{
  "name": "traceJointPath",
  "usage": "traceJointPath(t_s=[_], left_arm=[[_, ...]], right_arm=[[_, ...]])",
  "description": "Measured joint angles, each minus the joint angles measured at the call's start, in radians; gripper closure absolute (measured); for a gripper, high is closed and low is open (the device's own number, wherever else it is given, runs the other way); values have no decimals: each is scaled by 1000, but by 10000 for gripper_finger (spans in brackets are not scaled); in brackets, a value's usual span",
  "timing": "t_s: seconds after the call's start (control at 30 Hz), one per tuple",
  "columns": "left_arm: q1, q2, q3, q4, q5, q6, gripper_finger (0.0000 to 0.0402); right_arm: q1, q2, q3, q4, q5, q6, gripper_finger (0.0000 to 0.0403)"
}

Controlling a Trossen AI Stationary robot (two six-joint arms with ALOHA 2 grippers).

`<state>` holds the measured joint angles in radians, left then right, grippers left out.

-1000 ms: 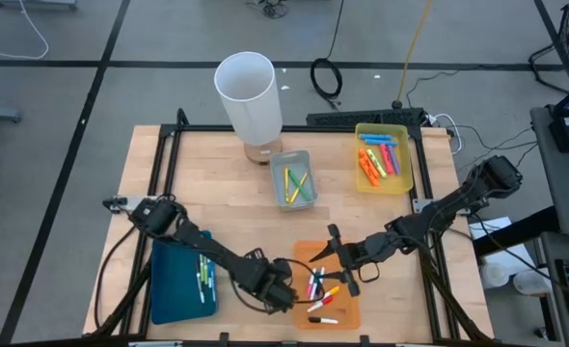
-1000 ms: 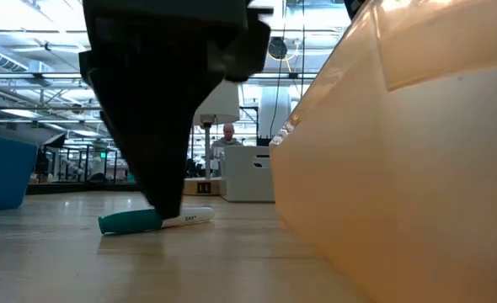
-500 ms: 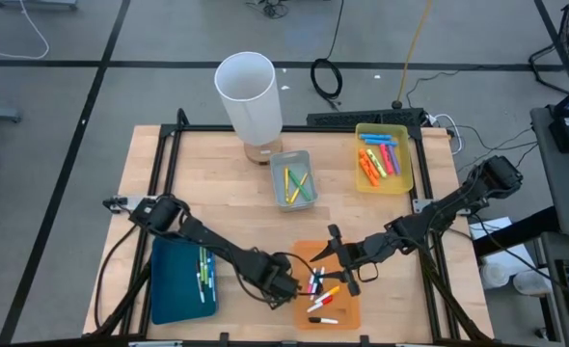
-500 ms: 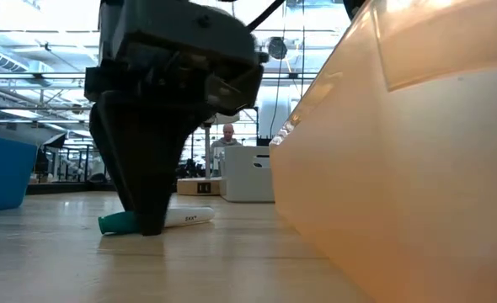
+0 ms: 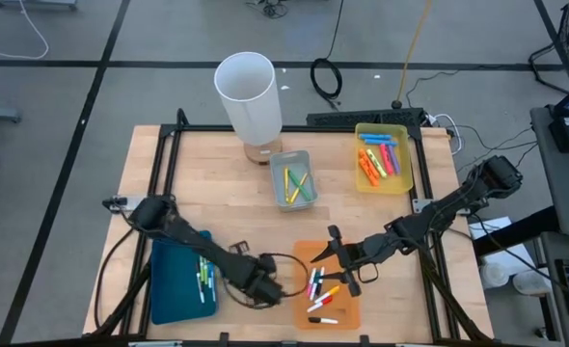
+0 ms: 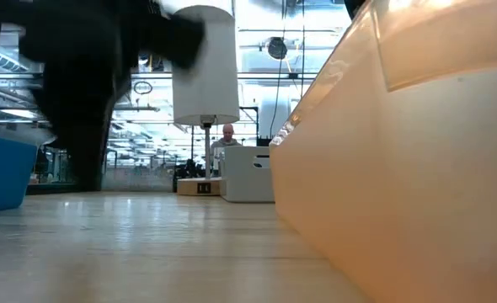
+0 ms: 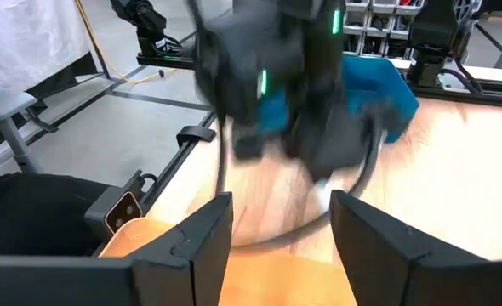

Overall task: Pick & Place Markers
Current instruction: Put the small green highlighter pen in the orange bin

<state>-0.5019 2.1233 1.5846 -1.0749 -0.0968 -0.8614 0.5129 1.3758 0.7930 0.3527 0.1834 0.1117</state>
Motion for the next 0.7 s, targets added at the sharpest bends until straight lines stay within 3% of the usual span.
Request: traceJointPath(t_s=[0.2, 0.3, 0.4, 0.5, 0.6, 0.7], left_arm=[[-114, -185, -22, -38, -340, -48, 366], [-174, -271, -89, 102, -471, -12, 366], [-205, -363, -176, 352, -585, 118, 366], [-202, -401, -286, 676, -593, 347, 366], [-171, -417, -369, 1017, -511, 596, 366], [-130, -414, -415, 1162, -415, 689, 366]], right_arm=[[0, 0, 1, -40, 43, 0, 216], [0, 0, 1, -52, 108, 0, 216], [-1, 0, 1, -22, 134, 0, 216], [-2, 28, 1, 85, 134, -13, 216], [-2, 88, 1, 217, 129, -91, 216], [-2, 146, 1, 385, 126, -158, 216]])
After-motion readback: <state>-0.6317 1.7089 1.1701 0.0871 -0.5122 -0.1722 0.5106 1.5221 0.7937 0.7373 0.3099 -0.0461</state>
